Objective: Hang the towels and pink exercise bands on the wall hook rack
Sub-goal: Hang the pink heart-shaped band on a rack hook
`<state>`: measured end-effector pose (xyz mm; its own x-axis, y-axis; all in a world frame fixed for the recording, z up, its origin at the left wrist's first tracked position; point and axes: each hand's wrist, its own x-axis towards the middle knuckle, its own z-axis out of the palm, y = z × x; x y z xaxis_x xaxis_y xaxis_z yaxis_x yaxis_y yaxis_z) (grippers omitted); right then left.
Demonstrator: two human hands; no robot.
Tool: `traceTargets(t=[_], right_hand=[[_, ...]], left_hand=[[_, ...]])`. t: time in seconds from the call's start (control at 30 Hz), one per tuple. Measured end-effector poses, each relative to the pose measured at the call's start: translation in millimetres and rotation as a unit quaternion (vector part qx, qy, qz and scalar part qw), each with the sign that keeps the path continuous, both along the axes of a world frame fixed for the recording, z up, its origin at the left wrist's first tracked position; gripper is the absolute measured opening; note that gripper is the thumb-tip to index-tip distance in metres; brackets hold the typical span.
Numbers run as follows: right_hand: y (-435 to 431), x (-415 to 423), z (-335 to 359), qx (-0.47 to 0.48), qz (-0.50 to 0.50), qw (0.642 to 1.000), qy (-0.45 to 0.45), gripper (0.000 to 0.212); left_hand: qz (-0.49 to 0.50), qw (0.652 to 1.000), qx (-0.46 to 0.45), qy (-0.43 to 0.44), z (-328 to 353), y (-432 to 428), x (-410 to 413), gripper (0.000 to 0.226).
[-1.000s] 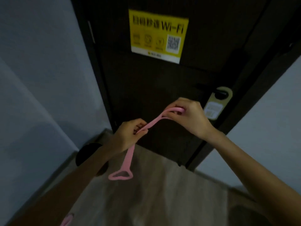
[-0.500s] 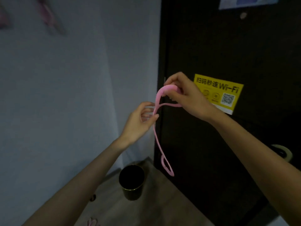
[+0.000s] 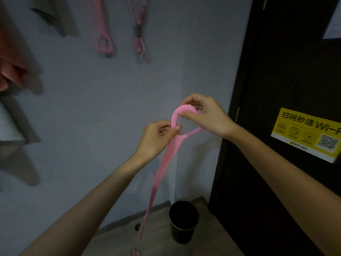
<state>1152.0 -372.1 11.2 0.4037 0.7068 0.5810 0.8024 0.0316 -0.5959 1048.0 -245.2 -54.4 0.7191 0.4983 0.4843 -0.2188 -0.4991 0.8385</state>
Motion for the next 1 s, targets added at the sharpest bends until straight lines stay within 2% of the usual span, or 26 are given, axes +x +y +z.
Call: traceTargets(t=[0.1,0.2,0.4,0.6,0.73,0.87,1.0], right_hand=[[35,-19,6,0.032,0.037,0.995,0.082,0.02],[71,-39,7,0.052,0.073,0.979,0.182,0.028],[144,-77,-2,0.061,0.118,0.944,0.303,0.034],[202,-99,0,0.042,0.112,0.937,0.327,0.019],[245,-100,15,0.105,0.105,0.94,0.308,0.027],[293,-96,37,0.167,0.105,0.943,0.267,0.024],[340,-82,66,0.215,0.103,0.934,0.268,0.016]], left_hand=[[0.006,0.999,-0.036,0.002,9,34,-29,0.01],[0.024,0.999,-0.032,0.001,18,72,-60,0.009],[0.034,0.998,-0.047,-0.002,39,150,-117,0.012],[0.036,0.998,-0.052,-0.004,55,209,-145,0.011],[0.045,0.997,-0.056,0.0,68,249,-147,0.011],[0.045,0.997,-0.058,0.007,90,289,-138,0.013],[0.041,0.998,-0.041,-0.01,124,327,-122,0.016]])
